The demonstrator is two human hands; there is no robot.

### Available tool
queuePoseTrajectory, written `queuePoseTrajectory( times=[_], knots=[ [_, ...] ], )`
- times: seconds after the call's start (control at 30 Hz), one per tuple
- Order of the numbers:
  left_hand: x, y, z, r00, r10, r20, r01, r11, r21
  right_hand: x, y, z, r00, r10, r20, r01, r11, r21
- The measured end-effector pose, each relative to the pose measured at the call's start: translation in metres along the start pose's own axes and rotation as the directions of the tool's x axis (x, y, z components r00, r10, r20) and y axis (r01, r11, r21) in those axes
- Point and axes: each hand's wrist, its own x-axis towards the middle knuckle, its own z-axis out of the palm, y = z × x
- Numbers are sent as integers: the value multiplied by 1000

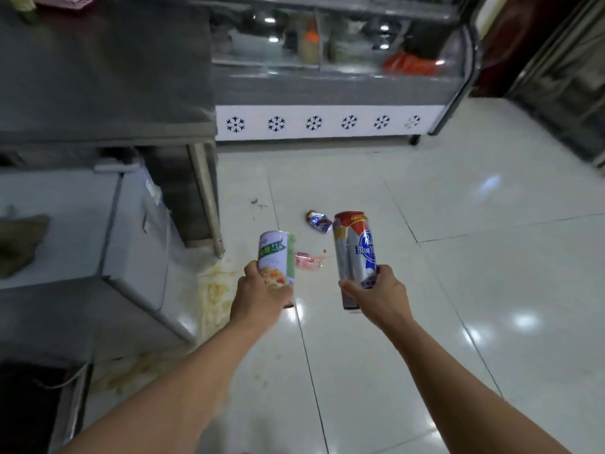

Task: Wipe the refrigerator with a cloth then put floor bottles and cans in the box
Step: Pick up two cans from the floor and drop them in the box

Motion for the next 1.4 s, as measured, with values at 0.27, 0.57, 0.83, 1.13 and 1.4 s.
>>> queuePoseTrajectory(
  times=[0.27, 0.57, 0.83, 1.13, 1.4],
  knots=[
    [-52, 110, -38, 963, 255, 84, -252, 967, -42, -50, -34, -125, 974, 22, -228, 10, 991, 137],
    [-76, 225, -2, 889, 408, 210, -394, 913, -106, -50, -3, -241, 905, 166, -391, -26, 940, 340],
    [-73, 350, 110, 810, 512, 287, -487, 859, -156, 15, 57, -349, 847, 222, -483, -15, 918, 397],
    [-55, 510, 252, 762, 554, 336, -482, 831, -276, 136, 124, -493, 829, 206, -519, 23, 916, 399],
    [-4, 622, 346, 758, 574, 309, -527, 819, -229, 252, 155, -580, 822, 205, -531, 37, 912, 409]
  ],
)
